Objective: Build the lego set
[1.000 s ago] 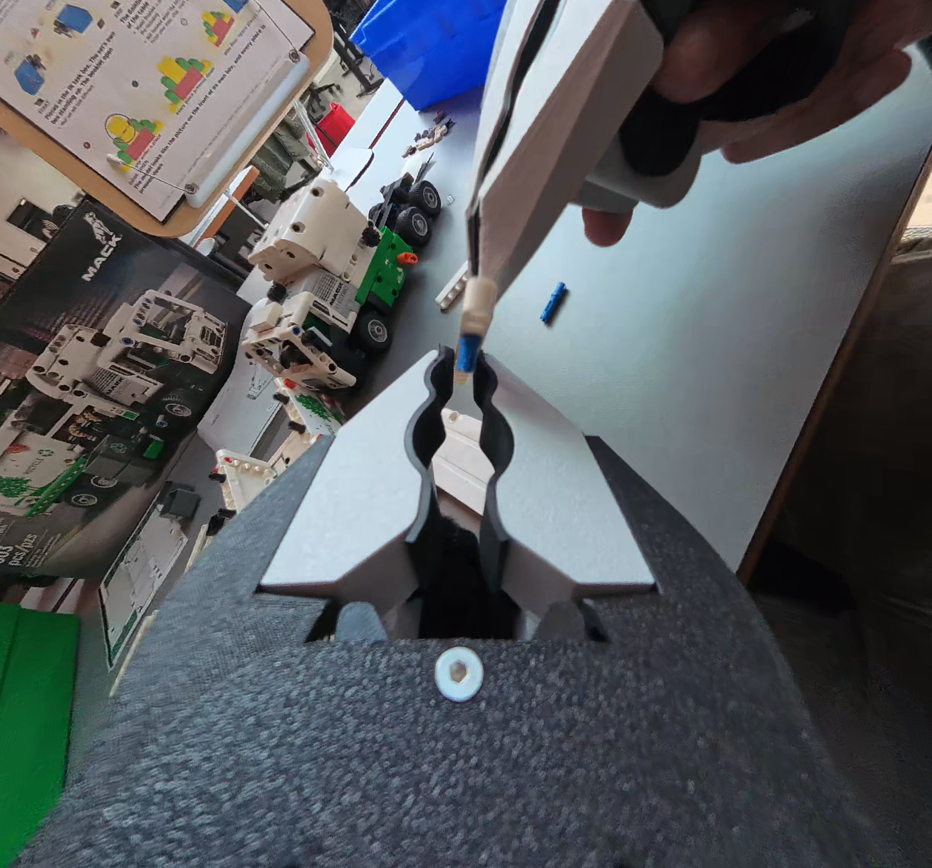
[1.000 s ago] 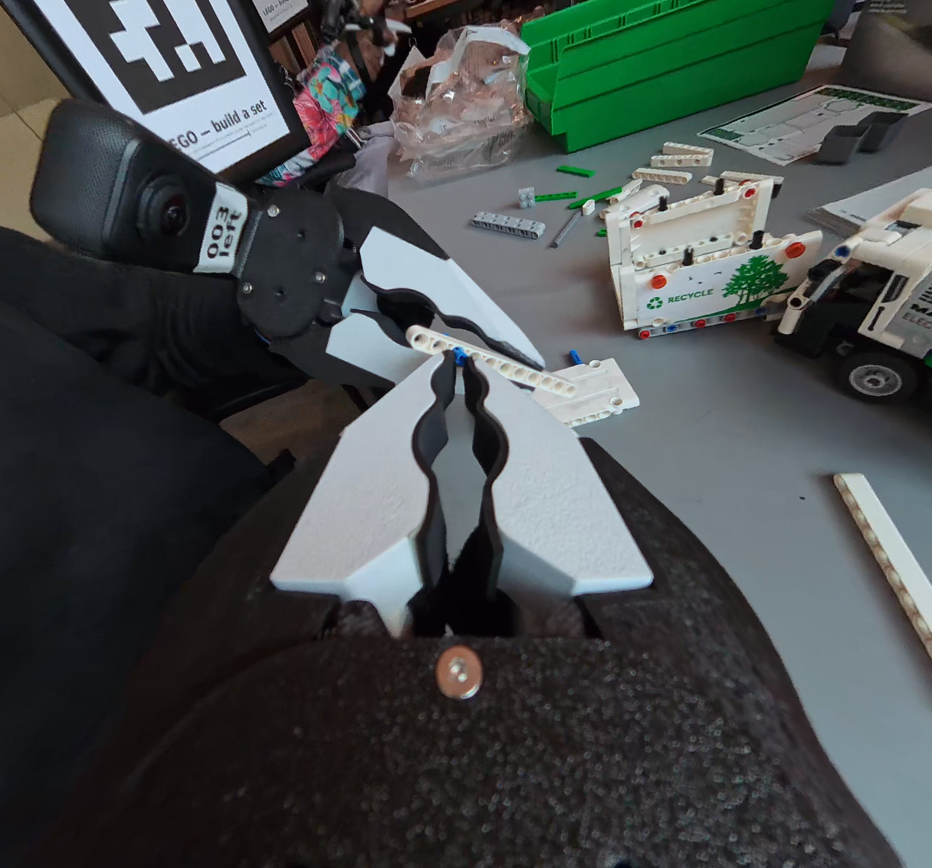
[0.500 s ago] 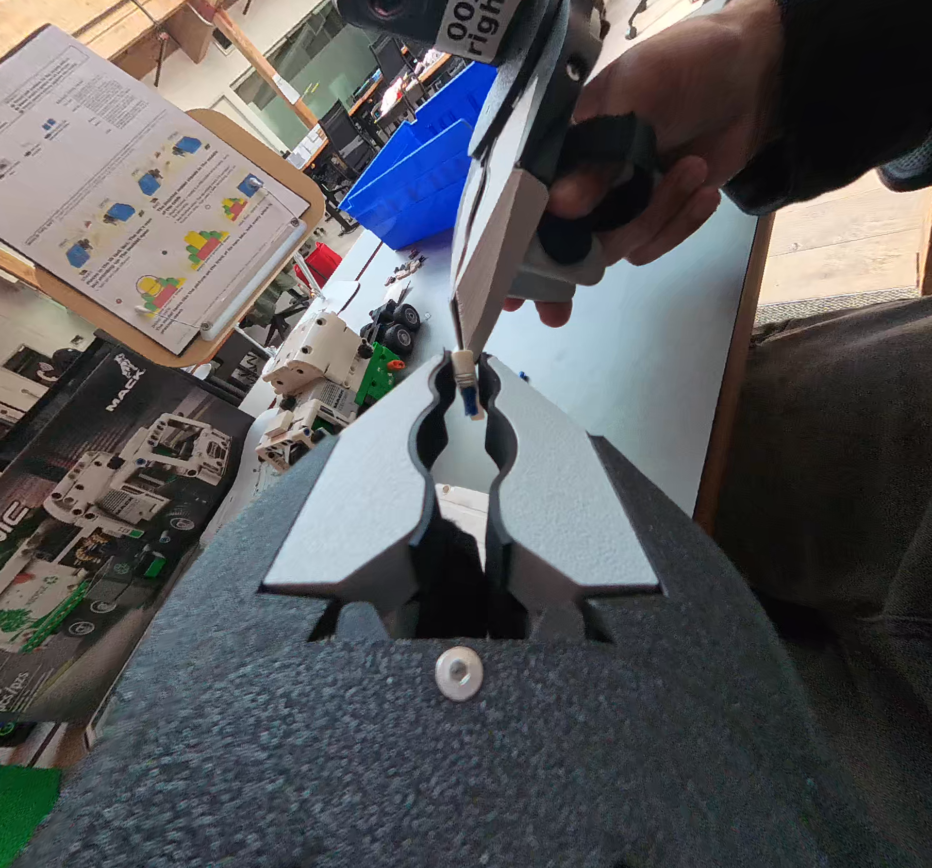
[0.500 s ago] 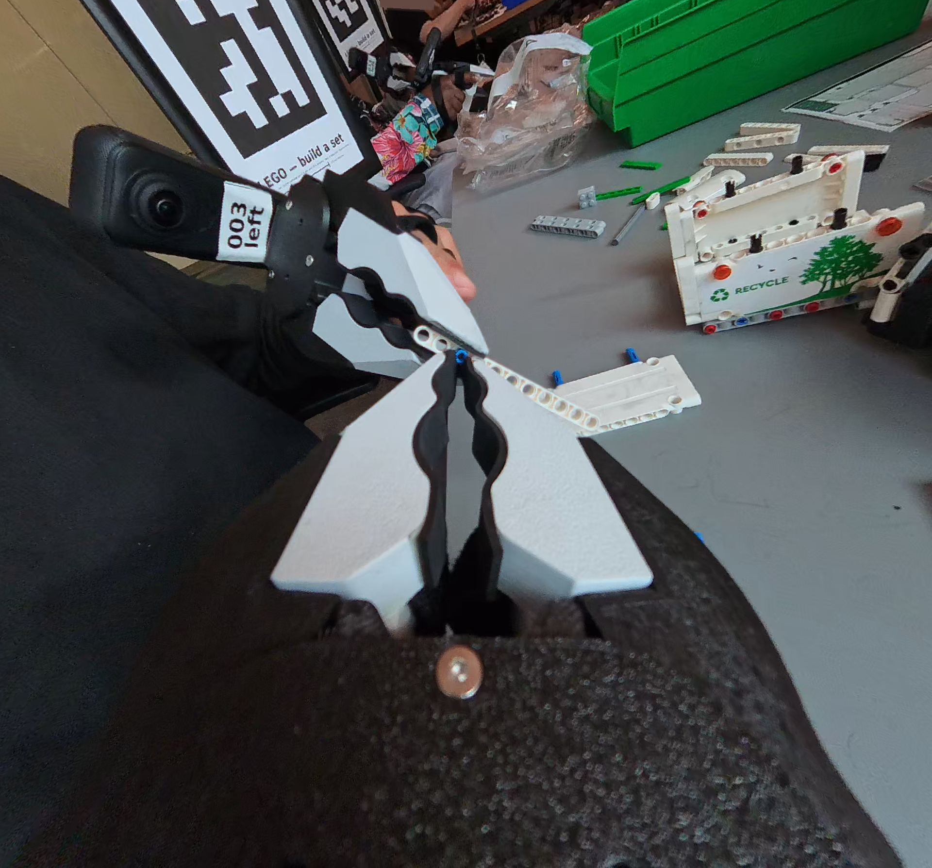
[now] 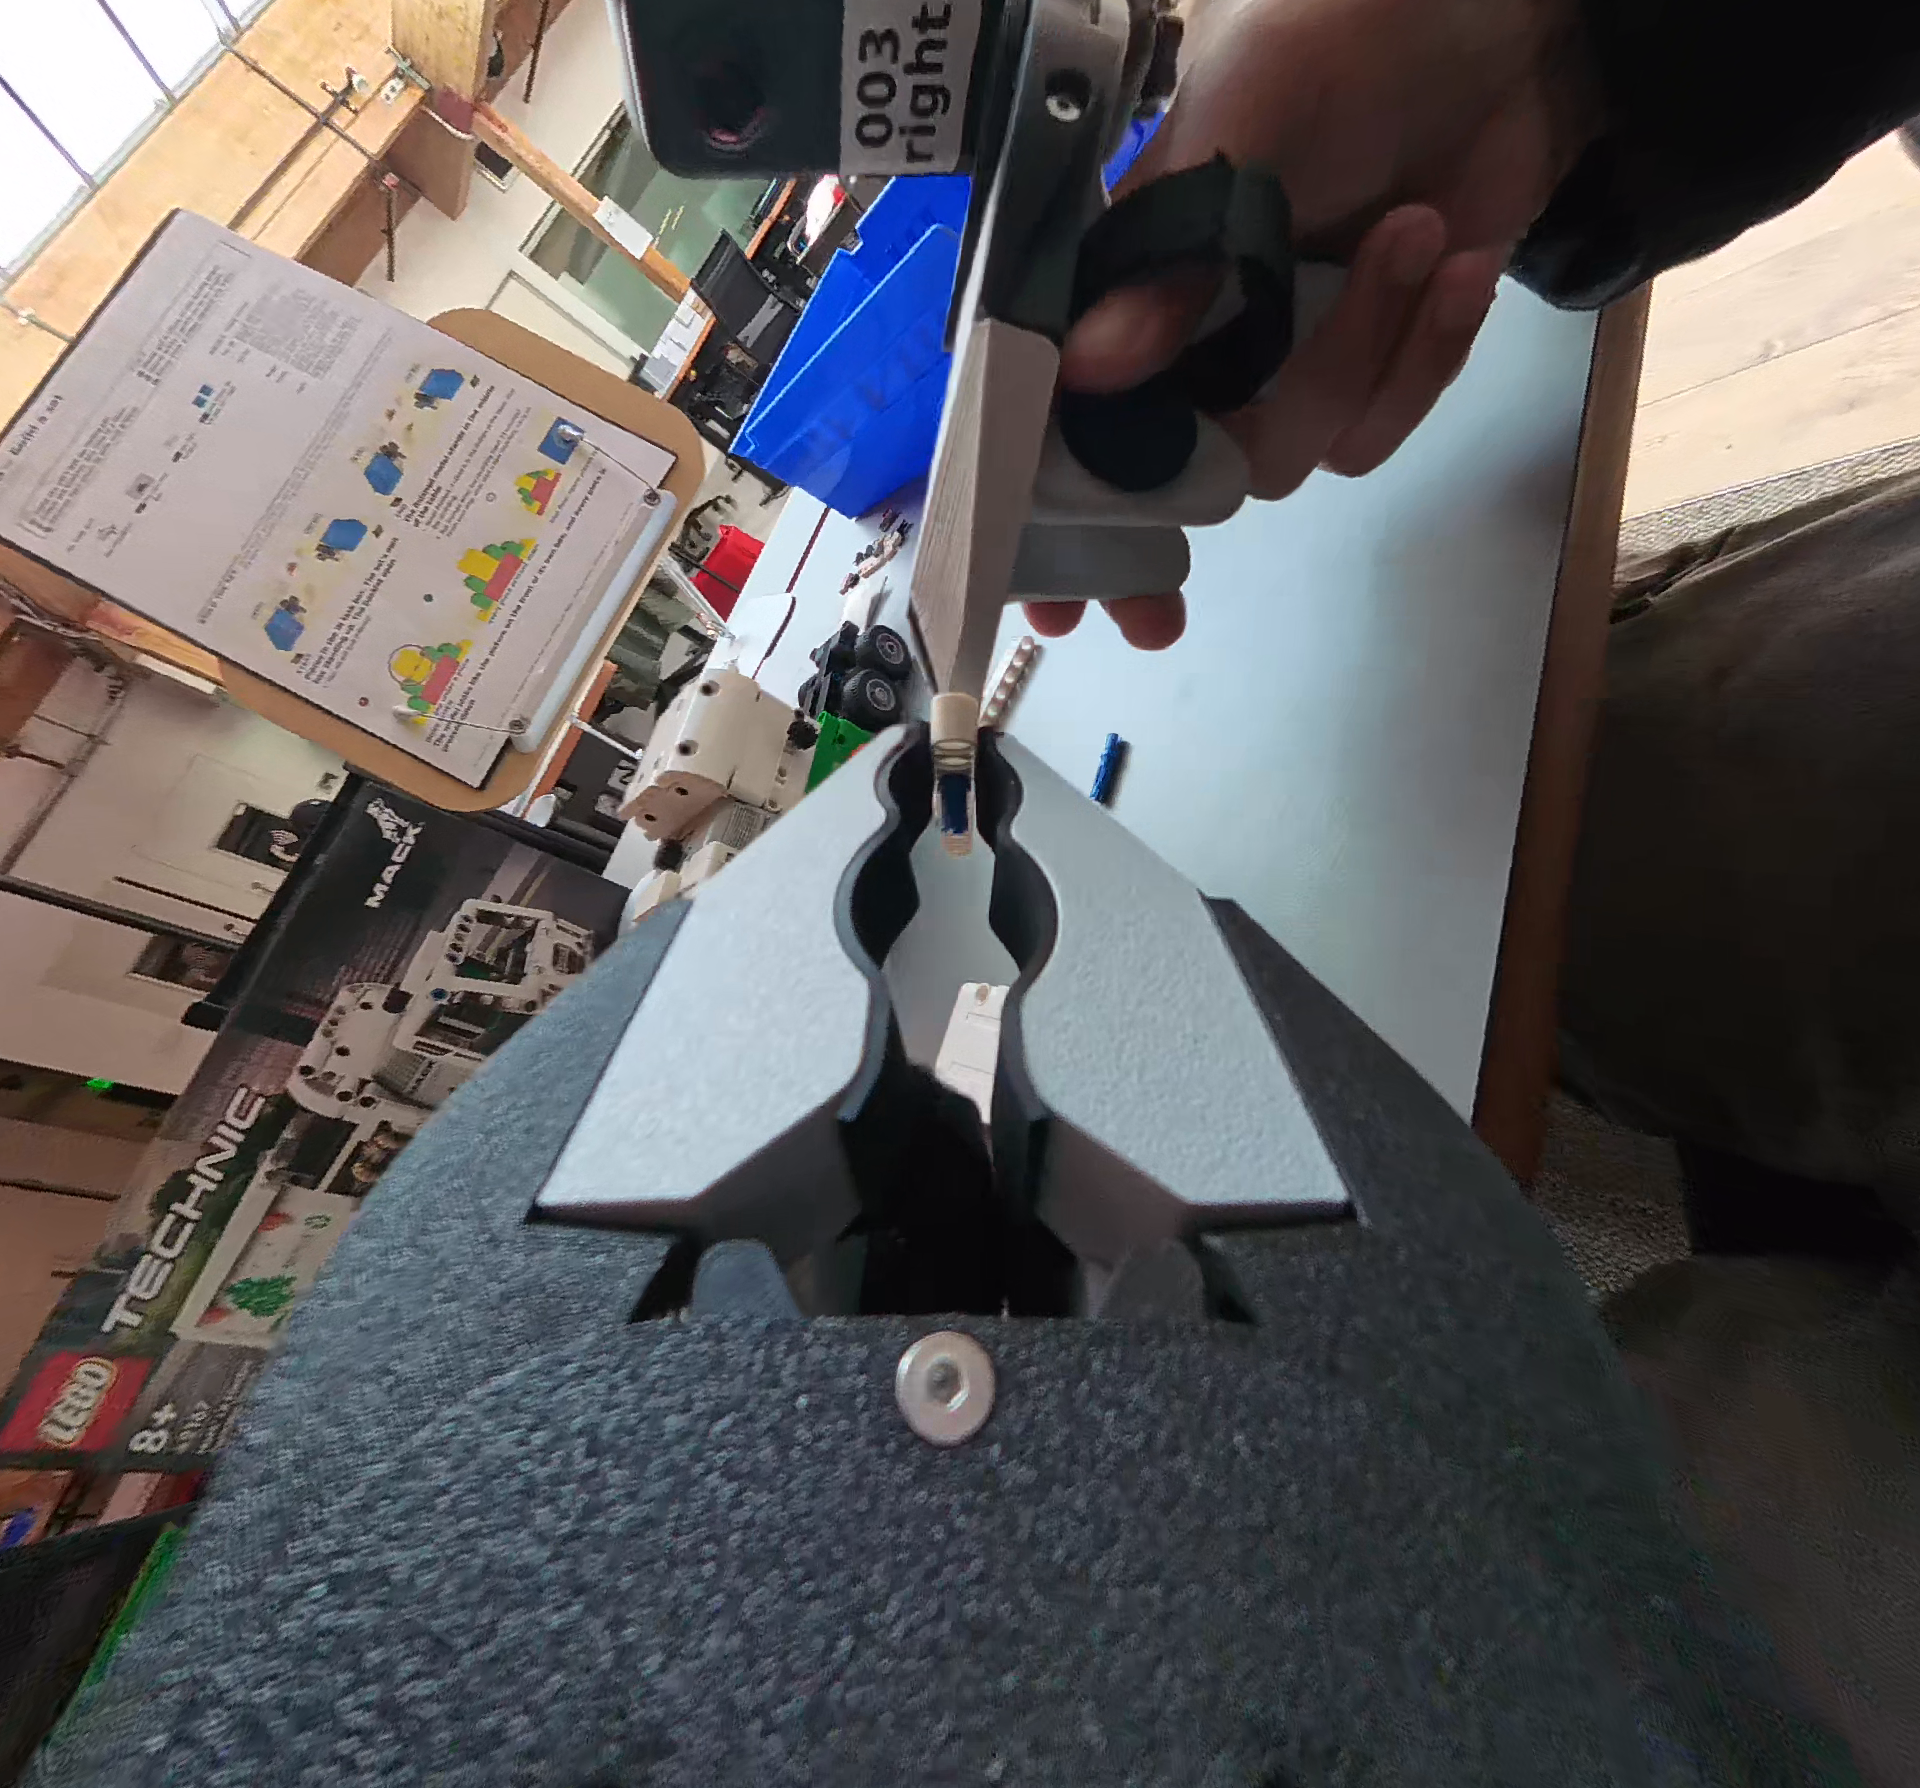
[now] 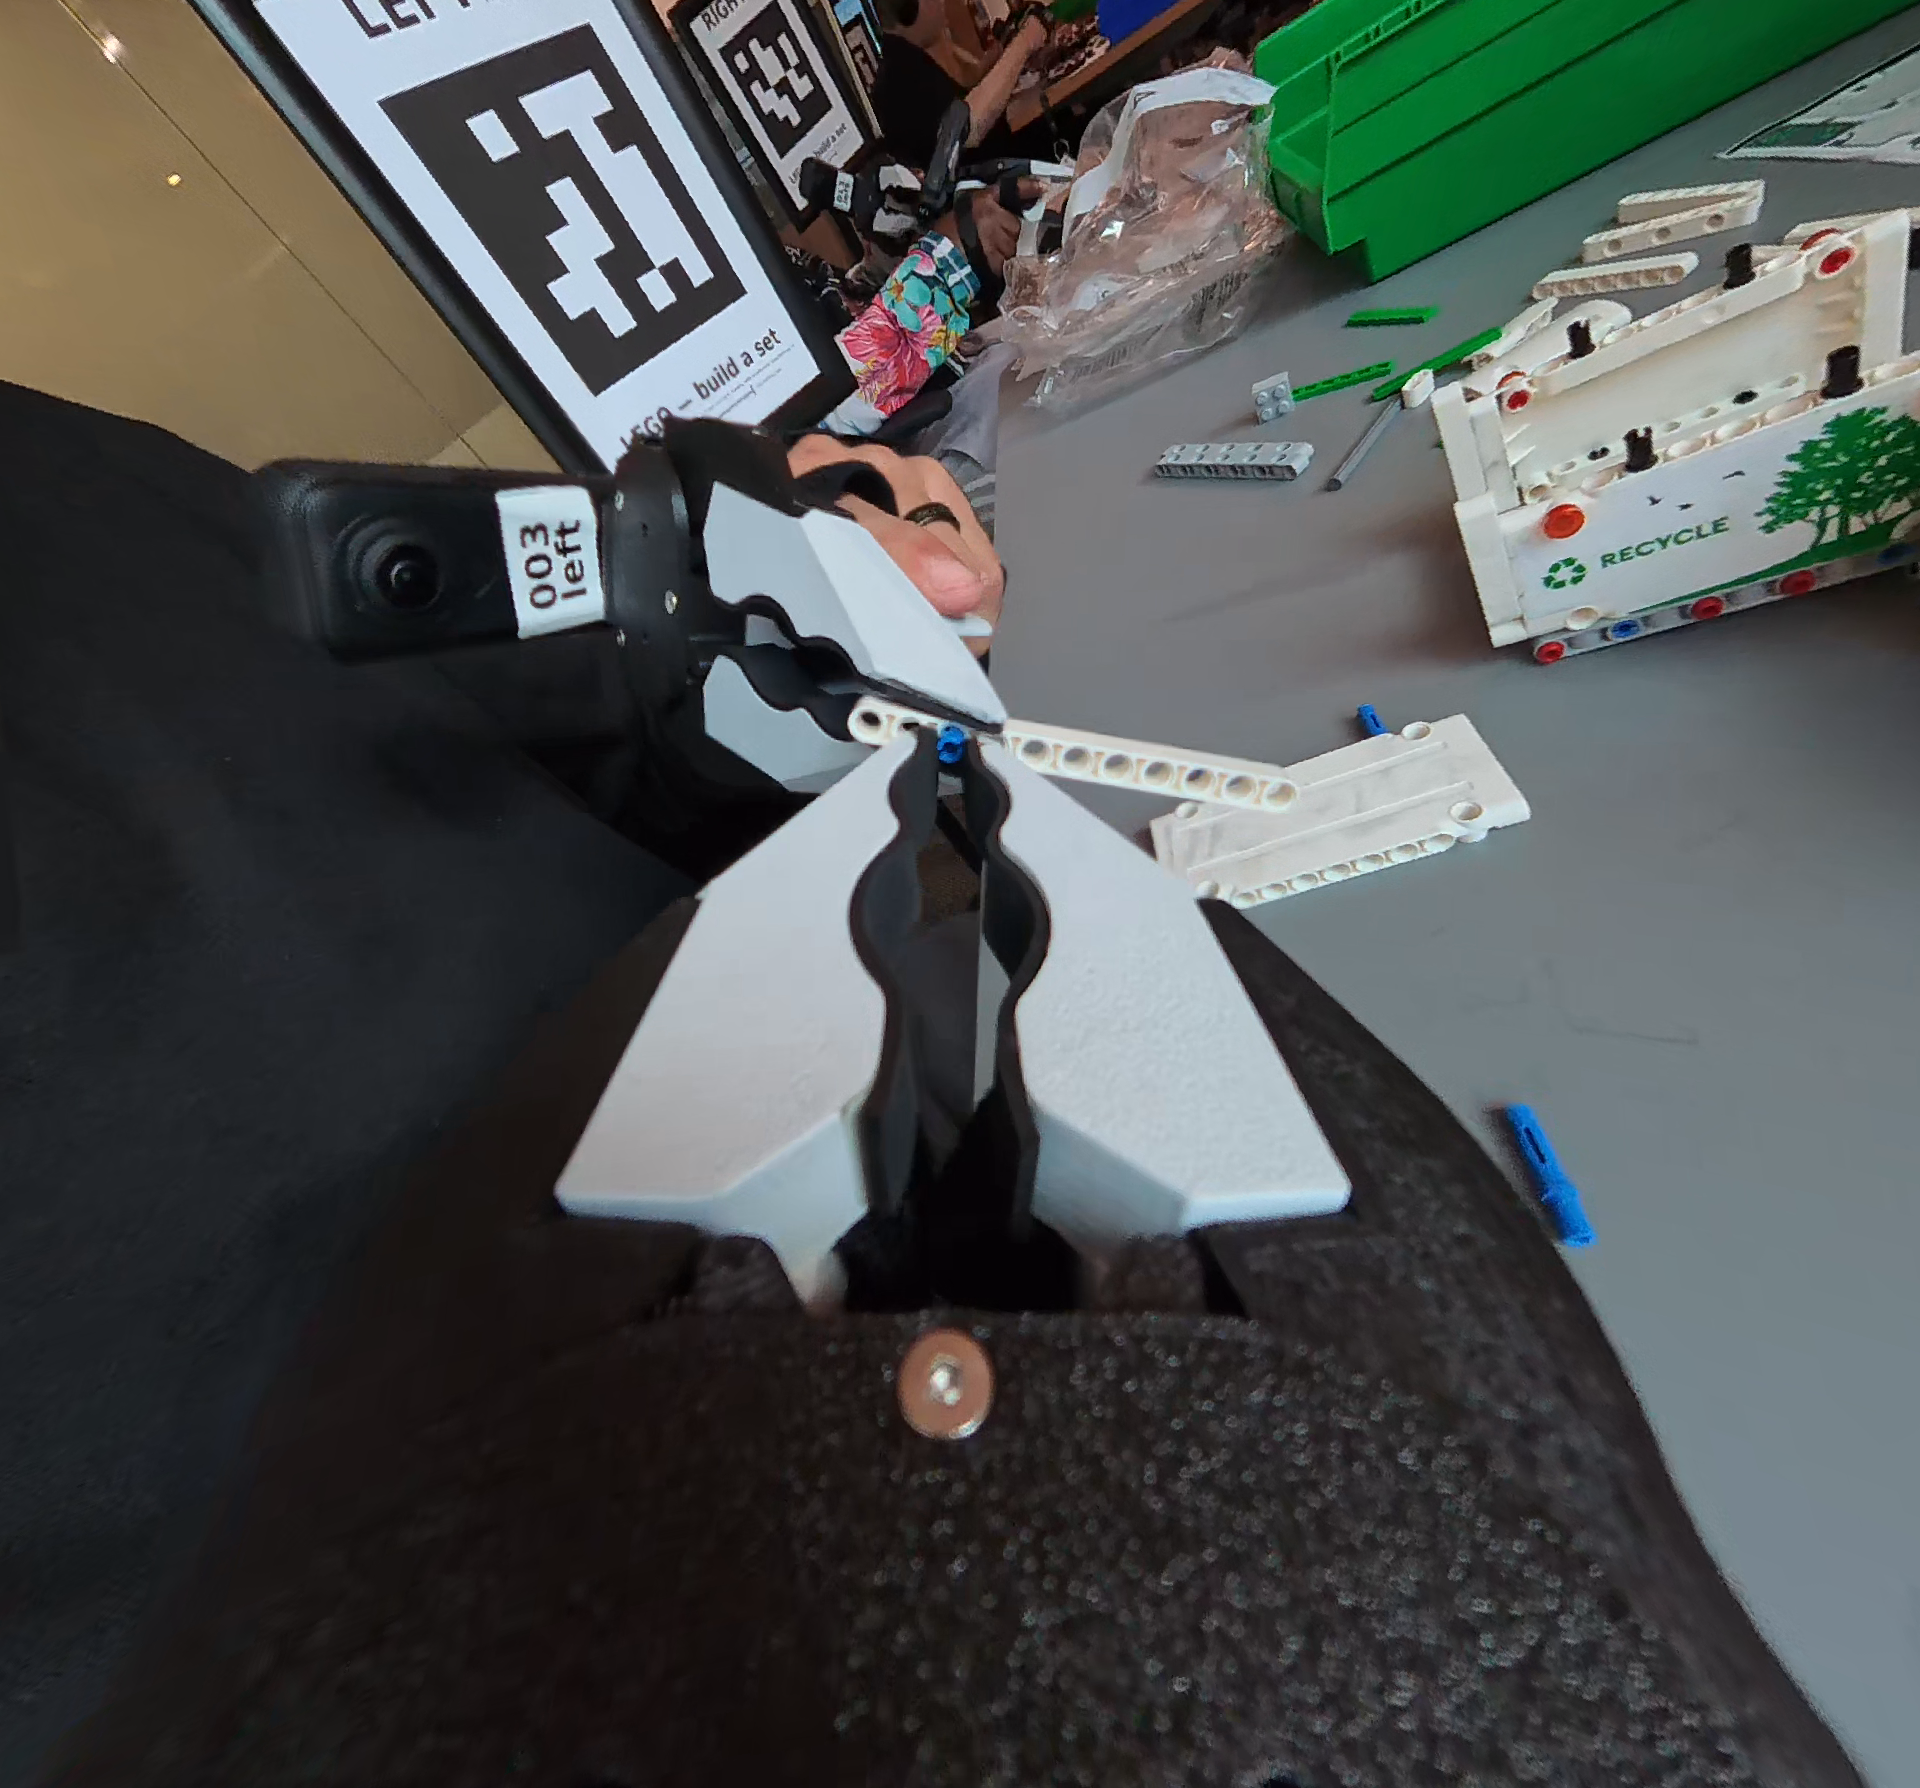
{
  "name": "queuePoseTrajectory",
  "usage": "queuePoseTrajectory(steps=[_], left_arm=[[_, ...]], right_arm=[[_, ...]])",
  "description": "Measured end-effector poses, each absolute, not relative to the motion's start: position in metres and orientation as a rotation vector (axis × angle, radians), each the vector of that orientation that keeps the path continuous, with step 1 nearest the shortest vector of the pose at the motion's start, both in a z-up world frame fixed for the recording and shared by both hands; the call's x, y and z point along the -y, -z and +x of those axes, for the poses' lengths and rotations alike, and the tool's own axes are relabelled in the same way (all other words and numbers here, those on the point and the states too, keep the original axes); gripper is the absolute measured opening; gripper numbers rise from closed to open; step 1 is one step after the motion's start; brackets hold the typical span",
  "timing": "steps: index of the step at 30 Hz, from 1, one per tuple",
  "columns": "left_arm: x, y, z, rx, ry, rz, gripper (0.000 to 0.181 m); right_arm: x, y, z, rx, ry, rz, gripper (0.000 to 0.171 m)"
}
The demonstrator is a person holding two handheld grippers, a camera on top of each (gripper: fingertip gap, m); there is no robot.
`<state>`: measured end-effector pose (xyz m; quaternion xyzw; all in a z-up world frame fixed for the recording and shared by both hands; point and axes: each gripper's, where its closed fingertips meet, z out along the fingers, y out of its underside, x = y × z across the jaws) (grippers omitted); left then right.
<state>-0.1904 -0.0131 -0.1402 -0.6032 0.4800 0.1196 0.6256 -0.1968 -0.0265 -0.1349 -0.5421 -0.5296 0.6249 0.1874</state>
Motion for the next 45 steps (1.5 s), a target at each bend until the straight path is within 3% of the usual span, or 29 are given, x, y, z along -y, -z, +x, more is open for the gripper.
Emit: queuePoseTrajectory(steps=[1,5,18,21,28,33,36,38,41,45], left_arm=[[0.013,0.14,-0.191,-1.108,-0.314,-1.37,0.005],[0.014,0.137,-0.193,-1.112,-0.384,-1.335,0.005],[0.042,0.121,-0.195,-0.953,0.03,-1.363,0.006],[0.038,0.106,-0.237,-0.805,0.095,-1.385,0.006],[0.018,0.112,-0.254,-0.706,0.19,-1.468,0.005],[0.013,0.13,-0.225,-0.515,0.87,-1.714,0.005],[0.014,0.13,-0.215,-0.354,1.274,-1.765,0.005],[0.014,0.125,-0.213,-0.315,1.42,-1.755,0.005],[0.017,0.131,-0.21,-0.403,1.451,-1.788,0.005],[0.029,0.129,-0.202,-0.473,1.632,-1.792,0.005]], right_arm=[[0.026,0.134,-0.197,1.479,-1.776,-1.532,0.003],[0.027,0.133,-0.198,1.455,-1.771,-1.522,0.002],[0.052,0.118,-0.195,1.525,-1.883,-1.405,0.001],[-0.004,0.101,-0.174,1.263,-1.953,-1.437,0.0],[-0.007,0.131,-0.194,1.478,-1.56,-1.541,0.0],[0.007,0.142,-0.214,1.714,-1.143,-1.224,0.022],[0.014,0.127,-0.215,1.83,-1.092,-1.014,0.032],[0.007,0.127,-0.217,1.892,-0.98,-0.904,0.031],[0.014,0.122,-0.213,1.972,-1.106,-0.799,0.019],[0.021,0.121,-0.214,2.025,-1.166,-0.673,0.014]])
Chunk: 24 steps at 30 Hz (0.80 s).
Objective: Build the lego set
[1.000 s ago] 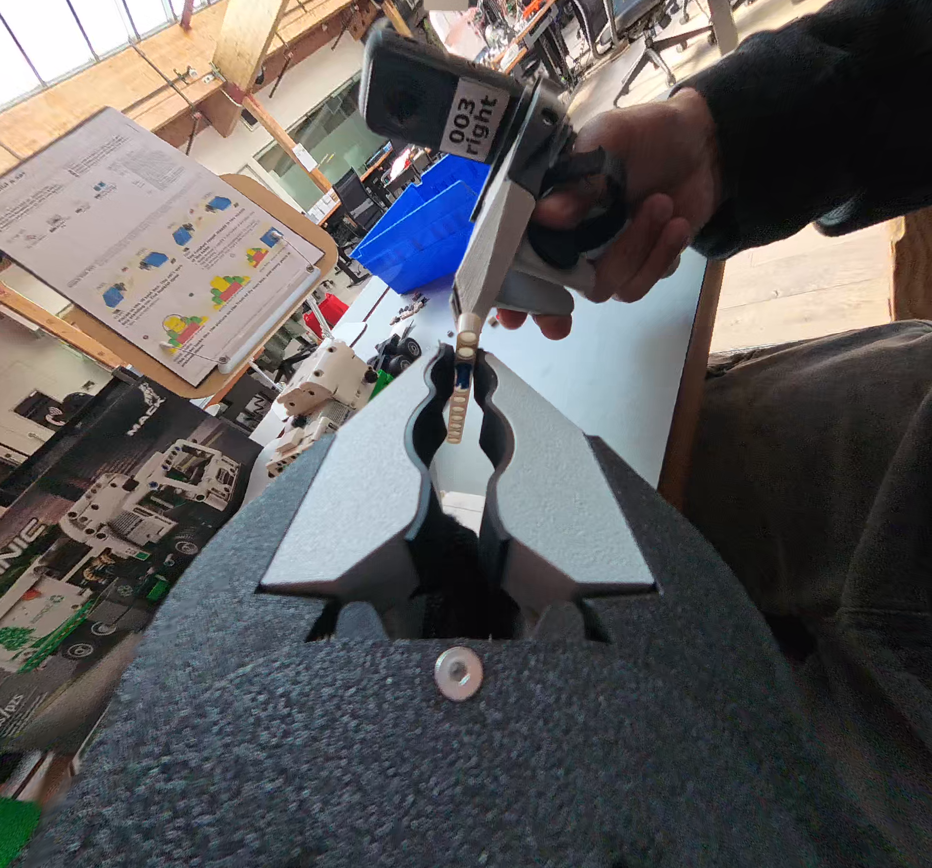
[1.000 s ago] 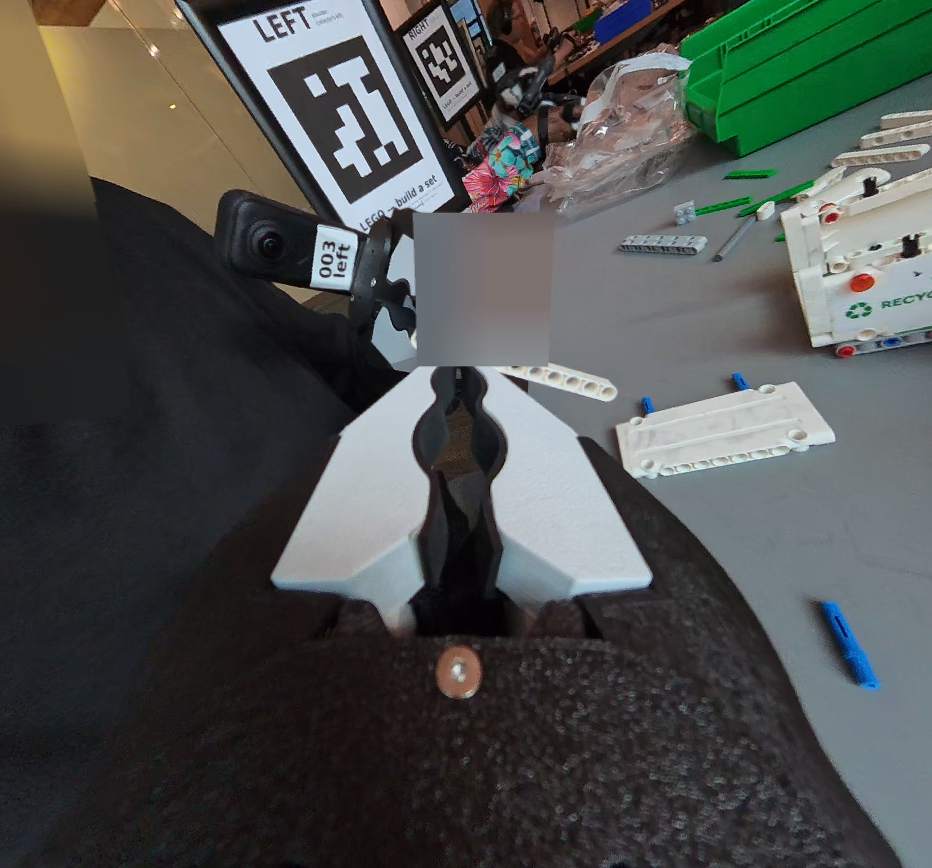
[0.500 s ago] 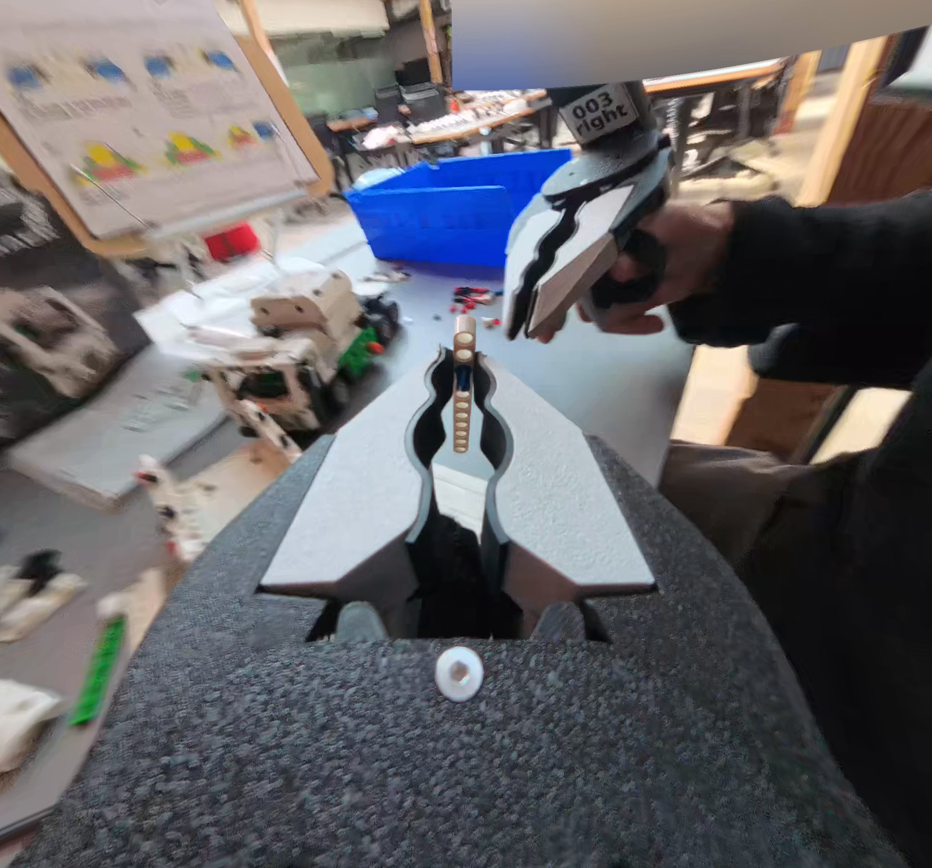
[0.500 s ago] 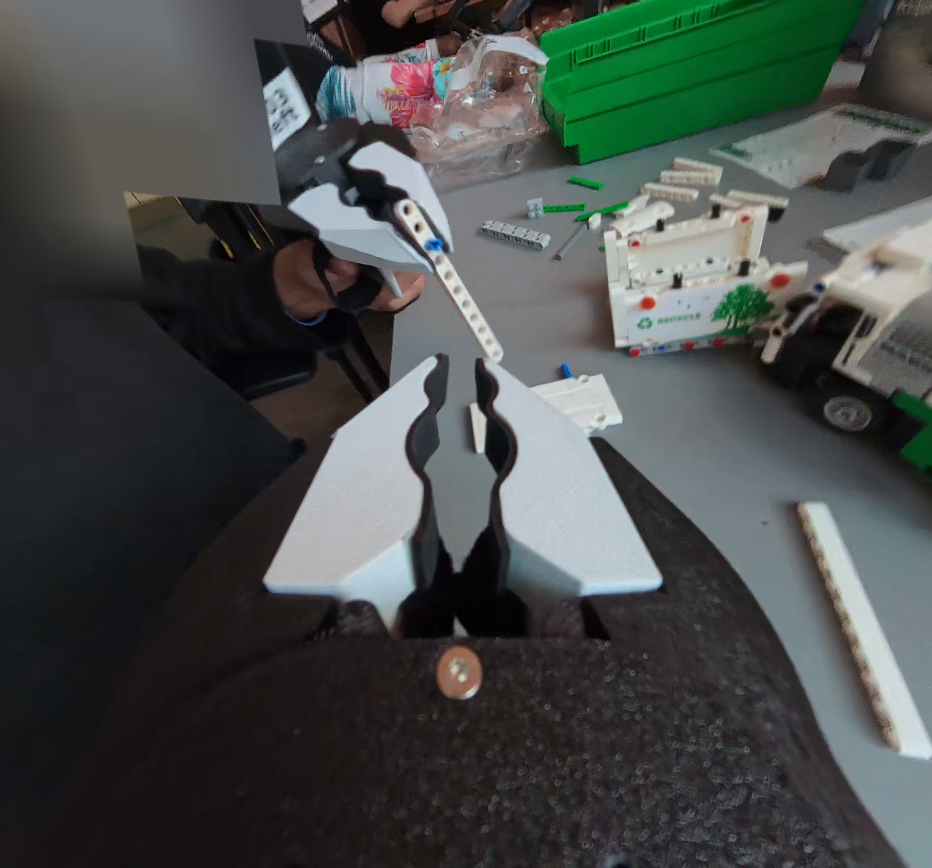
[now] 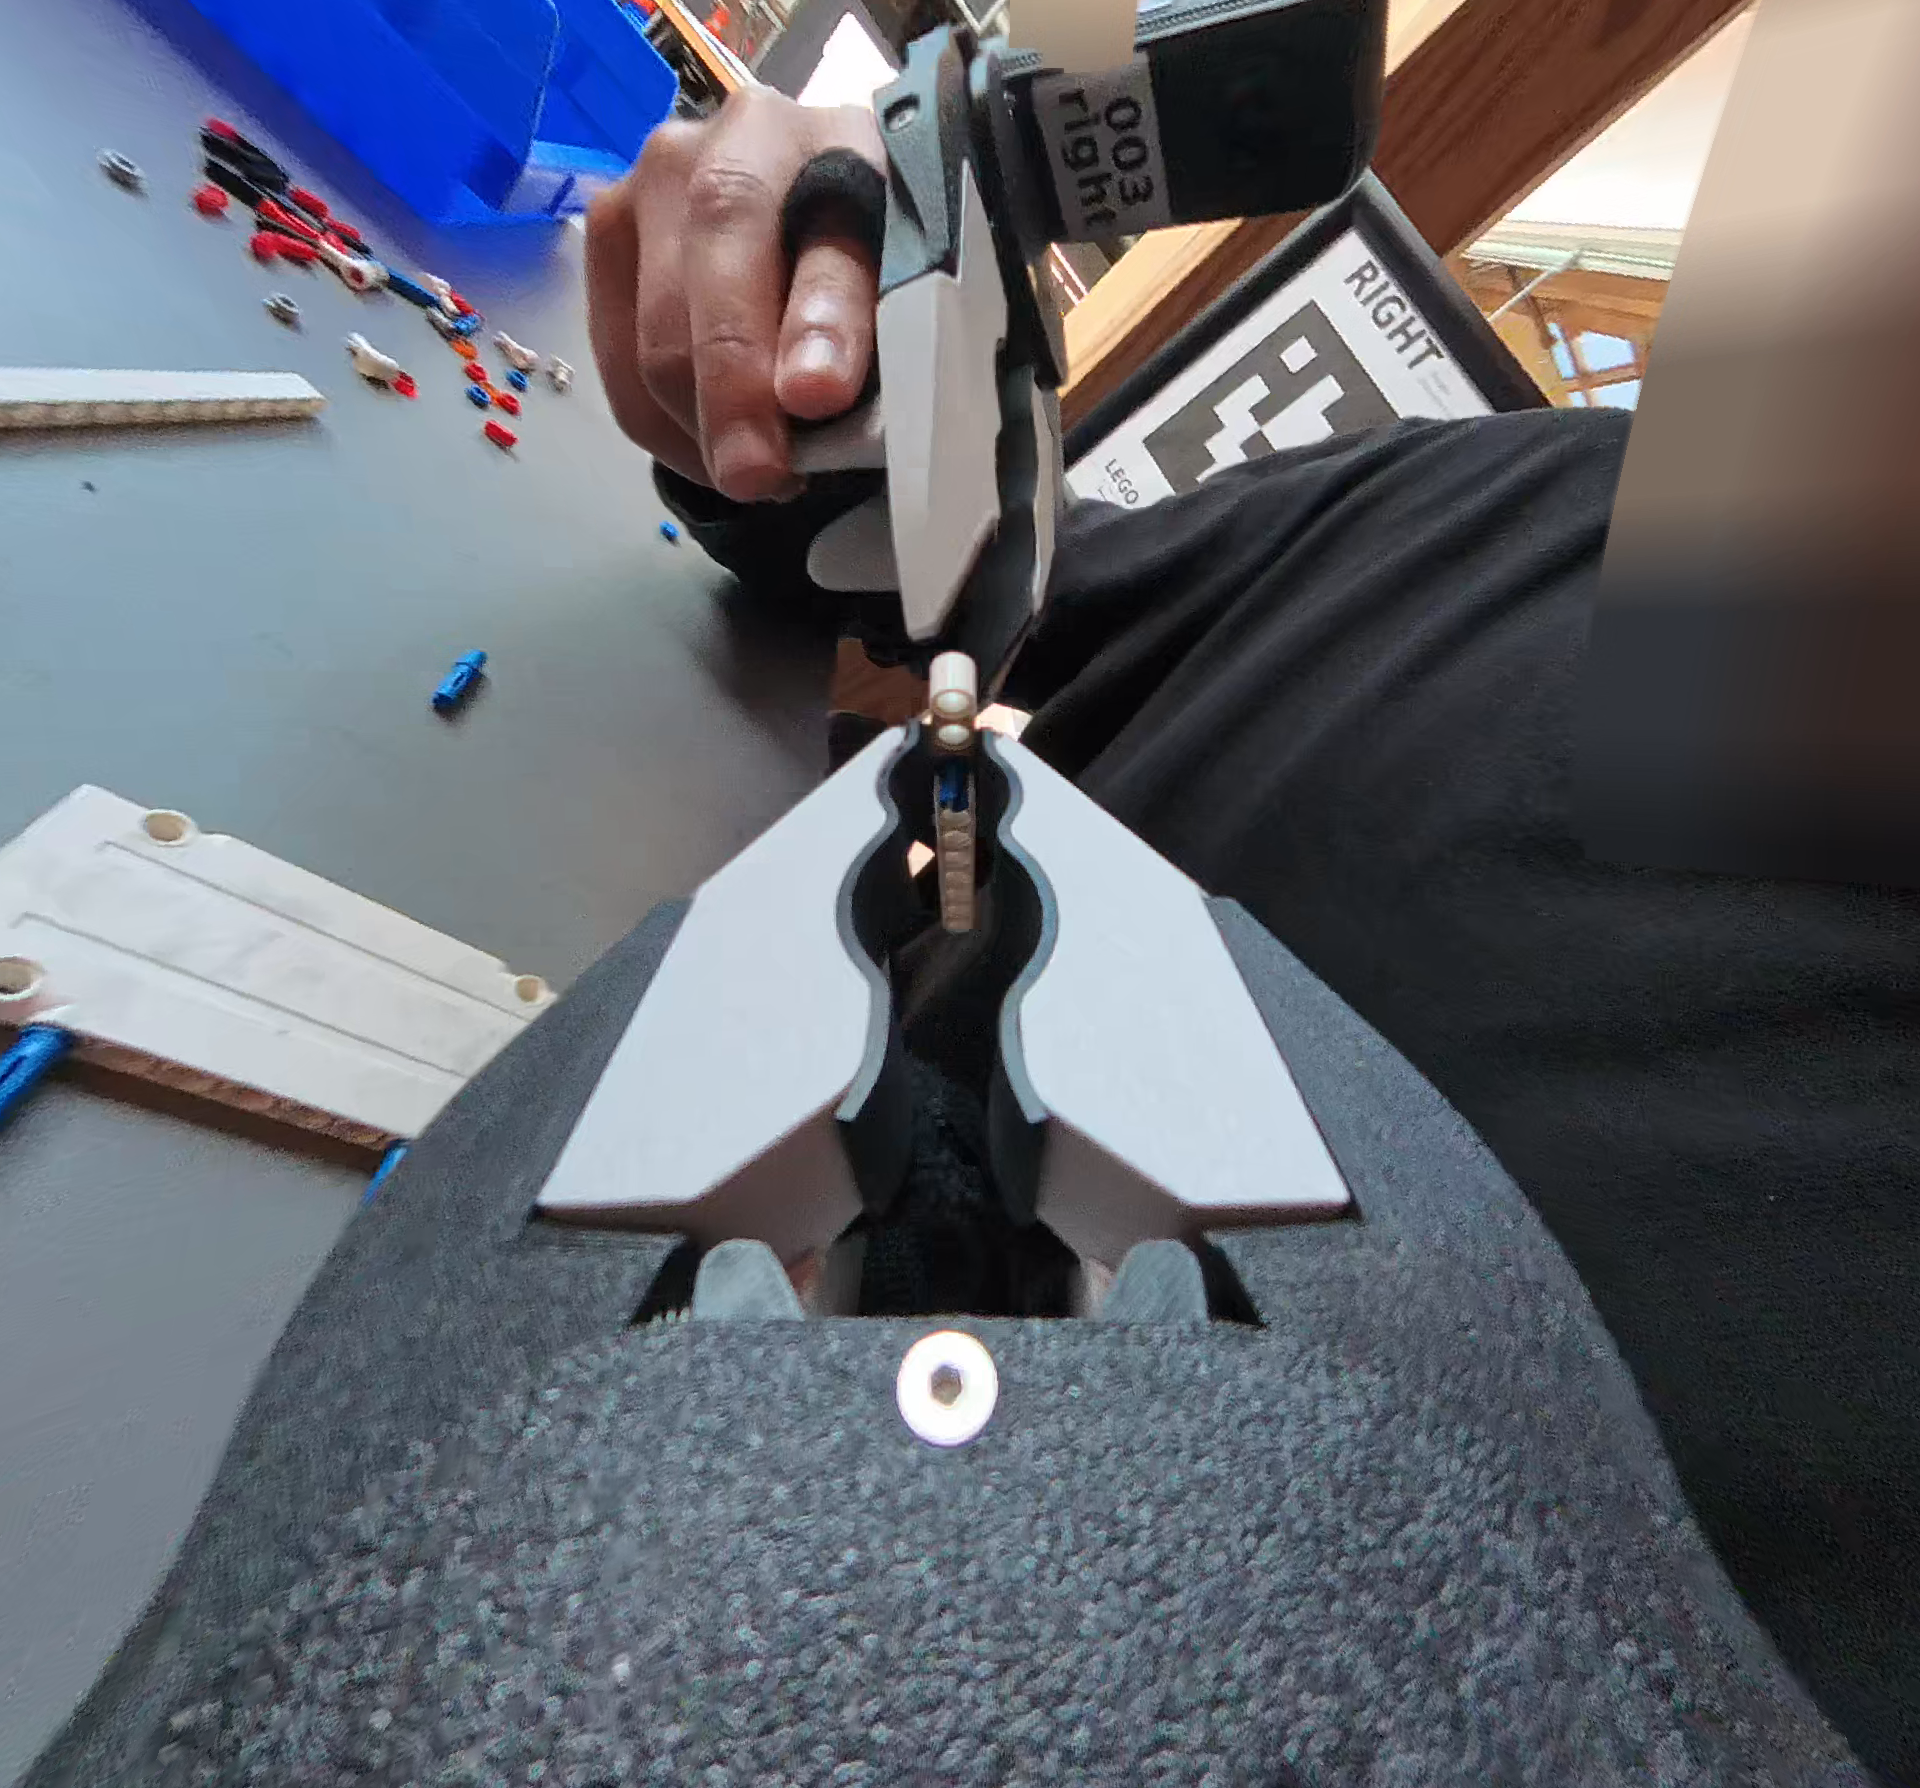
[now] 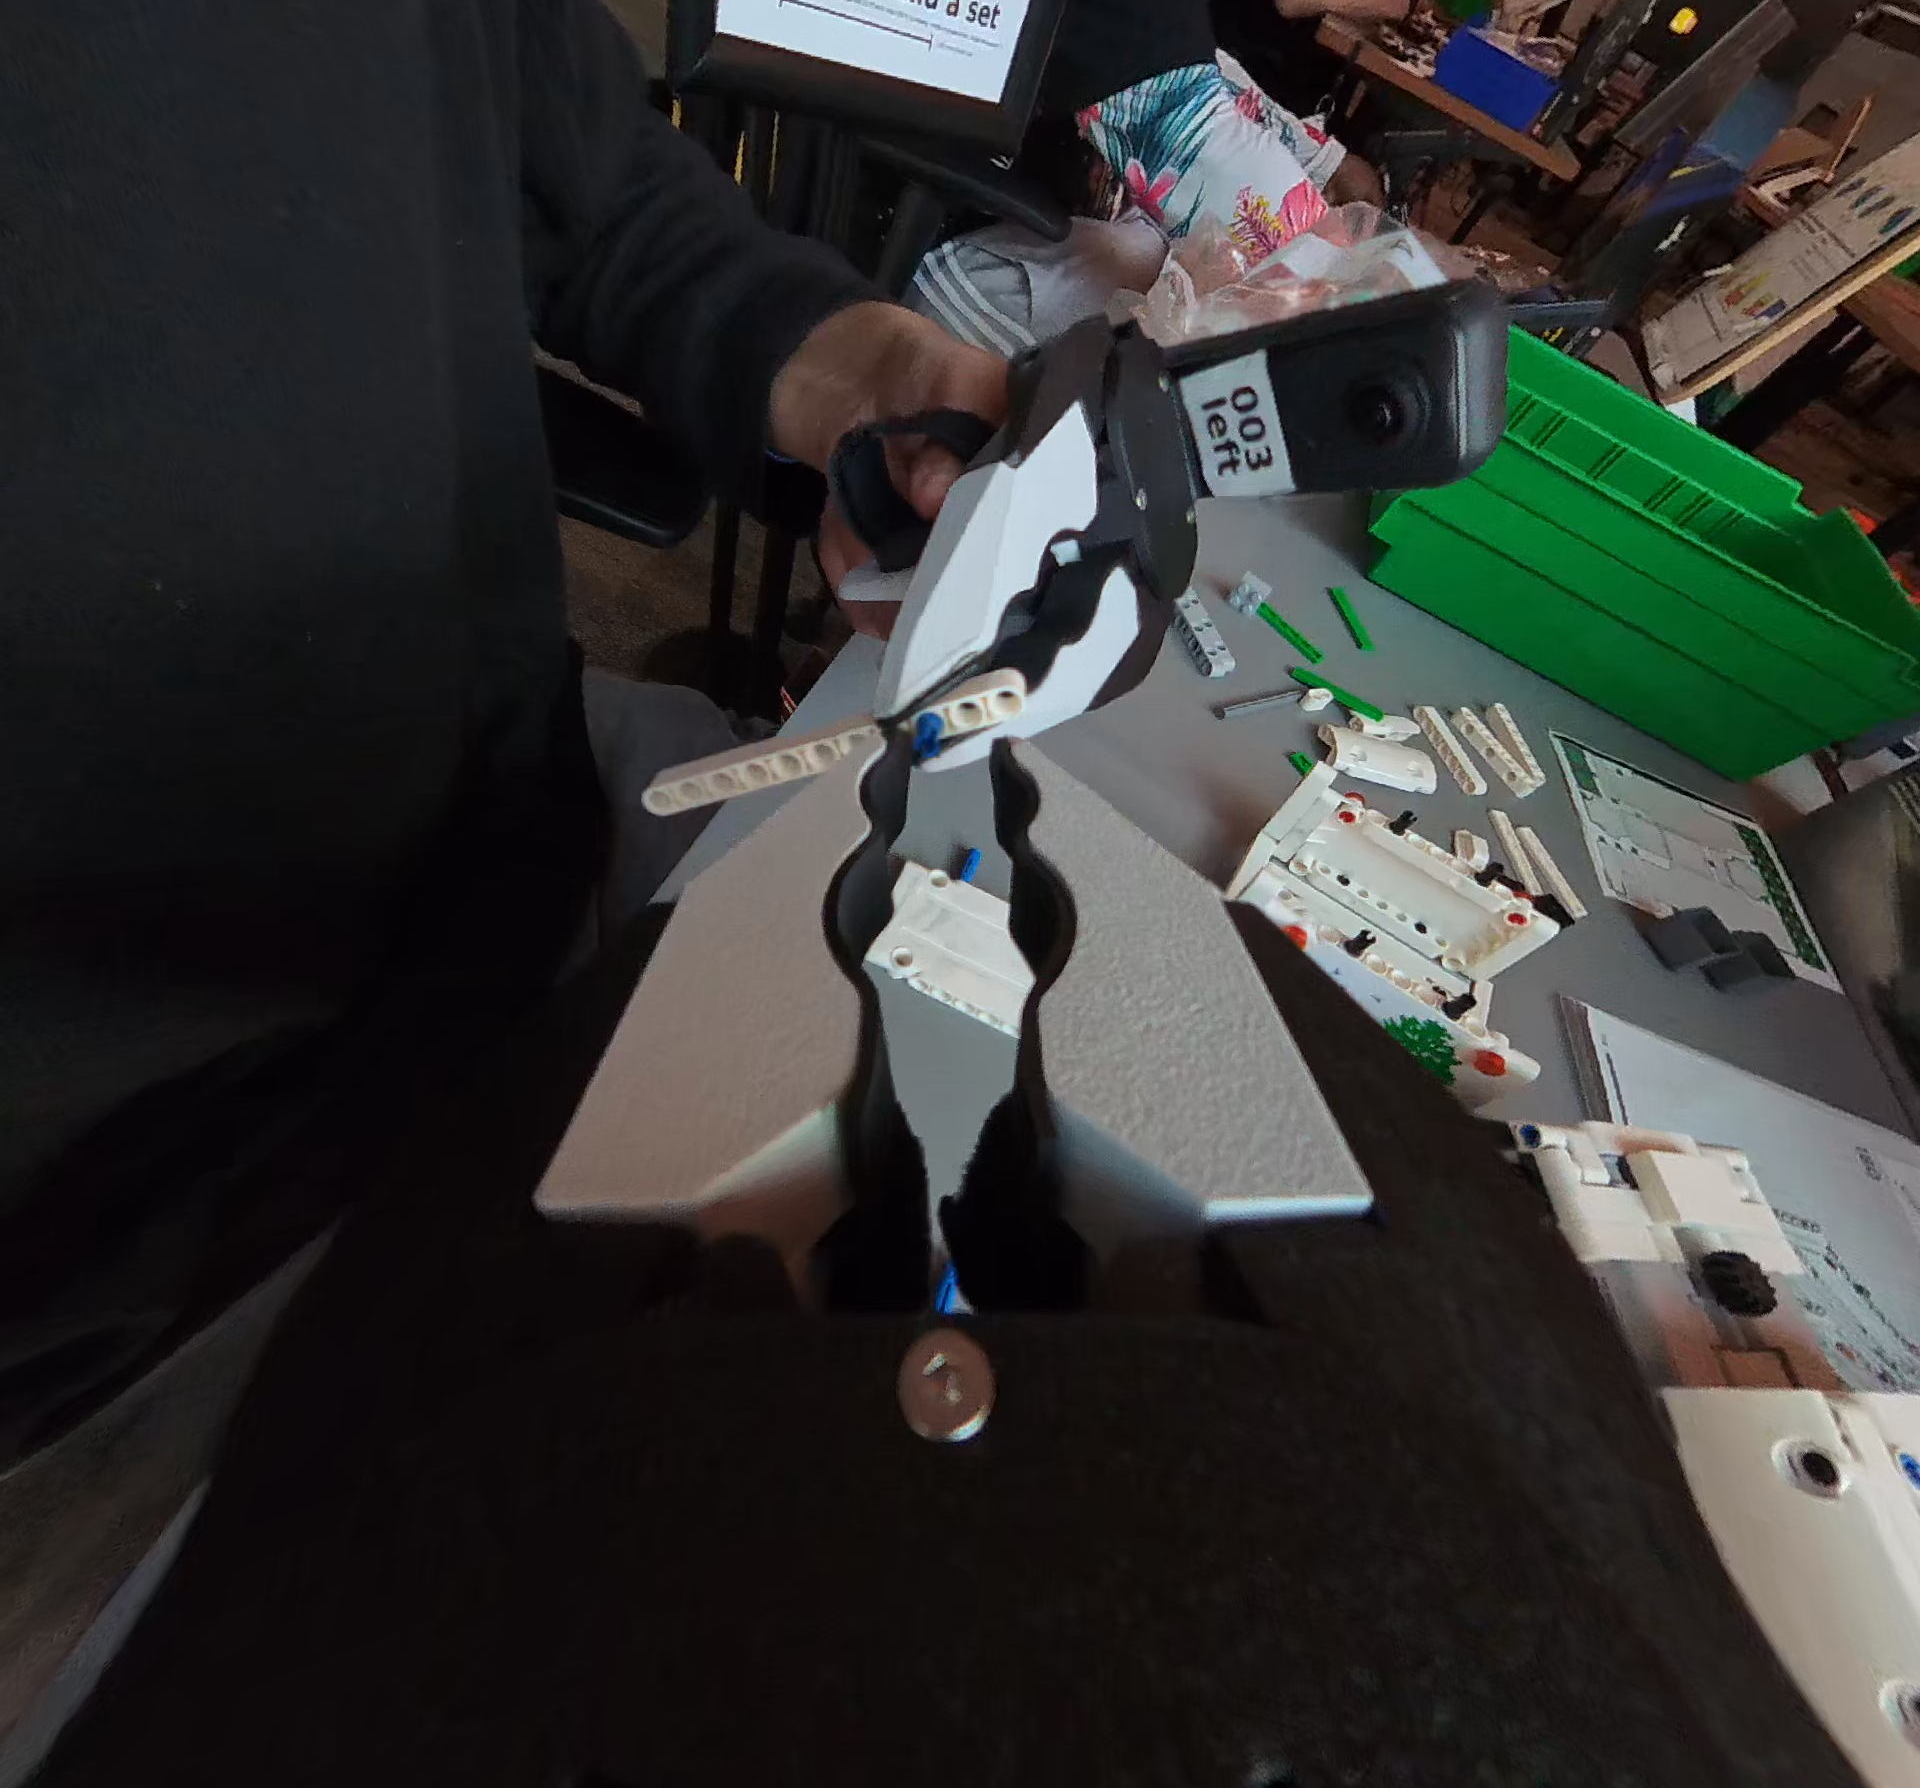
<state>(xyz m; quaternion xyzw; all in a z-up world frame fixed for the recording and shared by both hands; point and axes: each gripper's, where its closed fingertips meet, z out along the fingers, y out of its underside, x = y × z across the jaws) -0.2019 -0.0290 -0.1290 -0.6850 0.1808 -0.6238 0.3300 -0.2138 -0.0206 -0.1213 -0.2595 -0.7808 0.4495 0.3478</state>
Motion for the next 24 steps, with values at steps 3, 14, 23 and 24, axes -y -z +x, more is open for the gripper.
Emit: queuePoseTrajectory(steps=[3,14,23,24], left_arm=[[0.026,0.129,-0.202,-0.44,1.683,-1.79,0.005],[0.016,0.132,-0.204,-0.435,1.608,-1.78,0.005],[0.011,0.134,-0.222,-0.386,1.41,-1.762,0.007],[0.01,0.135,-0.223,-0.382,1.397,-1.765,0.004]], right_arm=[[0.025,0.122,-0.215,2.04,-1.18,-0.617,0.008],[0.015,0.133,-0.219,2.014,-1.123,-0.638,0.002],[0.005,0.134,-0.218,1.92,-1.17,-0.675,0.003],[0.005,0.135,-0.219,1.923,-1.166,-0.676,0.003]])
